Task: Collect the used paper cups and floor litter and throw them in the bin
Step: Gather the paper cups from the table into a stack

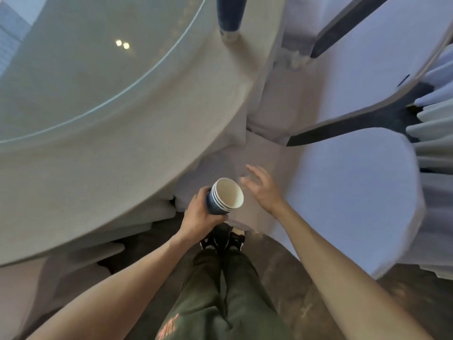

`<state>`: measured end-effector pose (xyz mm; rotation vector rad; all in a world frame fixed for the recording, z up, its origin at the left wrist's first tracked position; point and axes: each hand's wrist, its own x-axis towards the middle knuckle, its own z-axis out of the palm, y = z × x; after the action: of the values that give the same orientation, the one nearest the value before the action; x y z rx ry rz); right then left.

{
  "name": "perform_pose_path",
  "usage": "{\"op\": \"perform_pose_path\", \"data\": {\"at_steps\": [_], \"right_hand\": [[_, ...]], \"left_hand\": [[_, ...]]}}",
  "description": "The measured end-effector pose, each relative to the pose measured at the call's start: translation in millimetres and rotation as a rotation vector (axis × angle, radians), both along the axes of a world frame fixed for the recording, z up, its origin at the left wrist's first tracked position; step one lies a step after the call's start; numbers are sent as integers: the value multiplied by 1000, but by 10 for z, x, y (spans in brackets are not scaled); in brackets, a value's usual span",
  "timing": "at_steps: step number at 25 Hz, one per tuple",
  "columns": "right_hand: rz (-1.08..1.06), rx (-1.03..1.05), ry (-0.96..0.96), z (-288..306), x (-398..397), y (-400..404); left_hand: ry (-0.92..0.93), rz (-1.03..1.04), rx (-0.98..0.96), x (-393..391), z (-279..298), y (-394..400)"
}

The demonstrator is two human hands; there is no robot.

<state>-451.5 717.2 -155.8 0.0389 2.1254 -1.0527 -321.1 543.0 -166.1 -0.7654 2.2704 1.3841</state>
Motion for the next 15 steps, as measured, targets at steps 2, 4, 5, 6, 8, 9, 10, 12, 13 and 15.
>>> {"op": "perform_pose_path", "data": {"at_steps": [2,4,5,6,8,9,10,12,13,15], "right_hand": [[129,139,20,-512,-102,-3],[299,306,45,-993,-190,2],[395,391,60,-1249,-212,-11],[491,461,91,-1450,-206,-17],[628,537,184,-1832,-216,-54],[651,539,210,-1995,-212,-84],[657,531,222,-2139,-203,-102],[700,537,241,-2431,-163,-102],[741,552,259,-2537,-139,-92],[811,577,335,-2661,-116,-75]], "left_hand": [[-45,47,24,-35,-339,-56],[-73,82,47,-52,-695,-111],[-95,103,54,-58,-884,-137],[-110,119,58,-58,-1027,-153],[-110,134,62,-101,-1303,-177],[-106,134,69,-126,-1437,-193],[-100,135,77,-164,-1556,-204],[-85,150,65,-258,-1743,-204],[-79,150,48,-299,-1816,-201],[-83,143,27,-369,-1933,-187]]}}
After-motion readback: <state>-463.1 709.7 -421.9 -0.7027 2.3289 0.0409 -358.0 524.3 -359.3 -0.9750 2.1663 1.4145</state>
